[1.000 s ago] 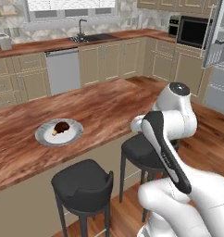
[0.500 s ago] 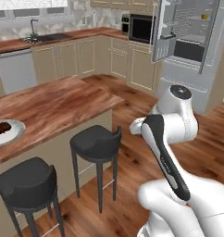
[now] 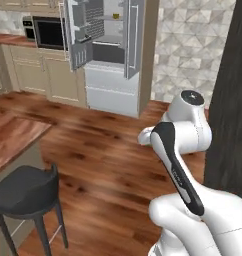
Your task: Take the cheese, steak, and carrot from the fridge and place them on the plate on the dining counter to create an appetizer plate.
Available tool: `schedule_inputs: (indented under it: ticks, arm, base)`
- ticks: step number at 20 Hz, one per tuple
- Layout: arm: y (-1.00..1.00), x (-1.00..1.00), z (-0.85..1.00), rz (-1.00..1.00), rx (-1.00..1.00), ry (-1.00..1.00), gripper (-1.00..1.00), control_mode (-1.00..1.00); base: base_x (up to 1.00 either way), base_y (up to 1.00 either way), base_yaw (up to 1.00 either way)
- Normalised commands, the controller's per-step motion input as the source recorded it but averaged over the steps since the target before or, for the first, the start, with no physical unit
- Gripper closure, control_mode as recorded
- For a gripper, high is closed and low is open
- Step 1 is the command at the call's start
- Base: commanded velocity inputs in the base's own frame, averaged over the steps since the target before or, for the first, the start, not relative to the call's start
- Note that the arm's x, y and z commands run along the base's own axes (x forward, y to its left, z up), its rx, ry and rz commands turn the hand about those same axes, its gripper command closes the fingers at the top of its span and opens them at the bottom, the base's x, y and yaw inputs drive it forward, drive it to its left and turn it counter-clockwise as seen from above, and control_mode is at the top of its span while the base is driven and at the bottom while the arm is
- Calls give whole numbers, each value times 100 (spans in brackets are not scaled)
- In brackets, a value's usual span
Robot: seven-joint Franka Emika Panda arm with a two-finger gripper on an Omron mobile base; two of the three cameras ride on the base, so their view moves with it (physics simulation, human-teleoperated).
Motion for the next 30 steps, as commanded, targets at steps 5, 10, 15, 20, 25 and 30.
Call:
schedule_inputs:
  ticks: [5,10,15,20,25,30]
  arm:
    - [0,0,0,0,0,0,-100,100]
    - [0,0,0,0,0,0,-100,100]
    - [0,0,0,0,0,0,-100,100]
    - [0,0,0,0,0,0,-100,100]
    - [0,0,0,0,0,0,-100,100]
    - [0,0,0,0,0,0,-100,100]
  base:
    - [58,-8,-62]
    - [100,40,-42]
    - [100,50,-26]
    - [100,53,-2]
    - [100,18,28]
    - [100,3,41]
